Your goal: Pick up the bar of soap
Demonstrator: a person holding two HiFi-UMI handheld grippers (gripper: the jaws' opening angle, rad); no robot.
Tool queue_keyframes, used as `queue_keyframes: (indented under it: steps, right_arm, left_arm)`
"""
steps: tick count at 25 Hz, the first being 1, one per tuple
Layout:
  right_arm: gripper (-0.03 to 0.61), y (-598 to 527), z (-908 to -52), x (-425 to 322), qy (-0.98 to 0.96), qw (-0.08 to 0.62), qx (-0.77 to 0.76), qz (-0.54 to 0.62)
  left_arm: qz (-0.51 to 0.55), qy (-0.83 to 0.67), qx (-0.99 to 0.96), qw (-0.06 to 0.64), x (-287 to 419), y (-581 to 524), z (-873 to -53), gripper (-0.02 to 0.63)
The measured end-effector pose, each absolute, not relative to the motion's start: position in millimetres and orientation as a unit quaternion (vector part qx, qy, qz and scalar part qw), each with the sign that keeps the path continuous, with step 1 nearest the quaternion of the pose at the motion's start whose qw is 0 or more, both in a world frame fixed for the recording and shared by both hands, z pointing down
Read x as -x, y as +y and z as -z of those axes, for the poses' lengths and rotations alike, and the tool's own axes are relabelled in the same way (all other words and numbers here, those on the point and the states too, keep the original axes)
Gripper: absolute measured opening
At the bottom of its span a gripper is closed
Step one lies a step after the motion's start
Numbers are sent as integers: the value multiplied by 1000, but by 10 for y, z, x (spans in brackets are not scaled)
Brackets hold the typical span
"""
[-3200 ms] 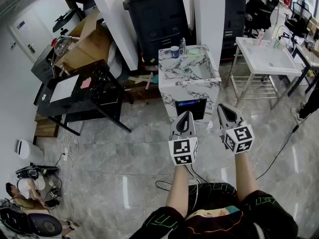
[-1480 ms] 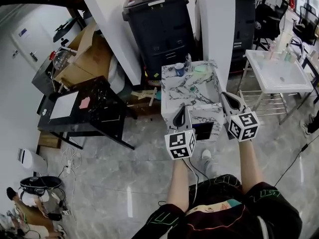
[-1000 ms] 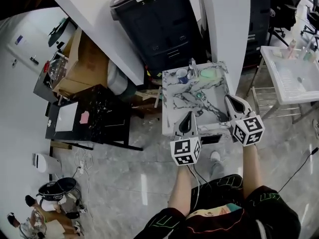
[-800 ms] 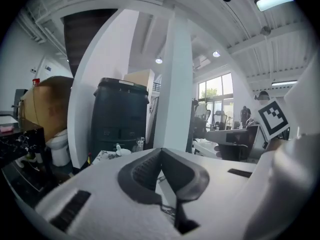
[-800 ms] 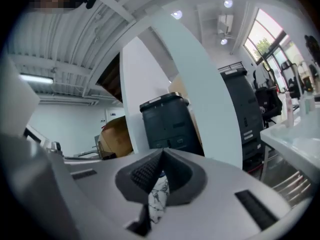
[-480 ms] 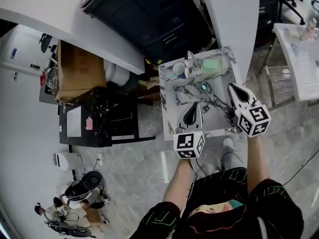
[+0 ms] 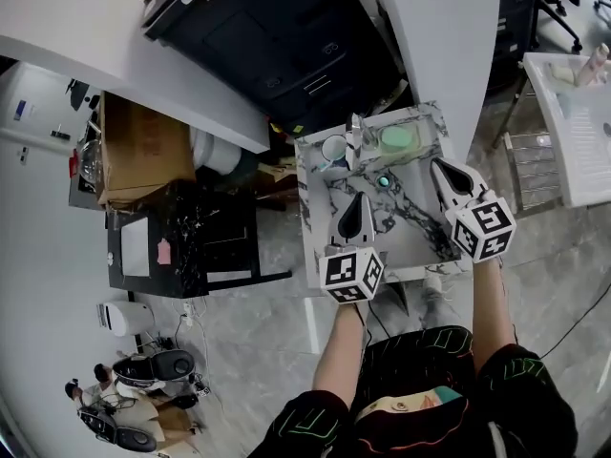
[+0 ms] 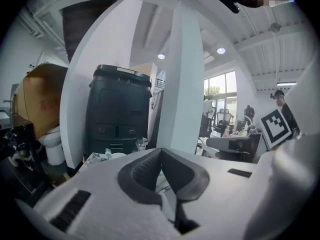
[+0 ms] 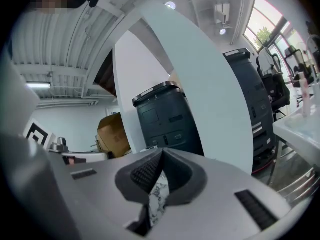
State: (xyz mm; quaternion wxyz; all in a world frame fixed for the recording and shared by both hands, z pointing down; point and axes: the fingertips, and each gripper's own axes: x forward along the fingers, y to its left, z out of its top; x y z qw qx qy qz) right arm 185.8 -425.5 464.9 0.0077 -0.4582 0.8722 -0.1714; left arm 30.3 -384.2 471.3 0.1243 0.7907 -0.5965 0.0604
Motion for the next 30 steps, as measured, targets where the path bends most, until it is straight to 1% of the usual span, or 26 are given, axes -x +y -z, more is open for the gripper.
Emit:
queue_keyframes:
  steps: [3,9,18,23,25,30]
  right_arm:
    - [5,-4320,-4698,-1892,872,-21,461,160]
    - [6,-4417,-4923,-1693,894,-116,417,117]
    - [45,-4746,-5284,-1374,905,-228,352,76]
    - [93,-4915,-5545,-1177,901,-295,309,72]
    - [133,-4975,-5651,-1138,898,-321,292,76]
    - [198,-5157,-5911,-1052,882,-389,251,84]
  left_arm:
    - [-56,-600,-787,136,-337,-3912,-4776,8]
    - [-63,-600,-783,152,-369,-3955,-4957,8]
    - [-77,-579,-794,171,-347,-3922,-5197,8]
    - [-79,-575,-793,188,-148,-3987,-5298,8]
    - [-79,-573,-791,196,-69,-4017,-5334,8]
    - [-85,-560,-798,205,12,-4075,-5415,8]
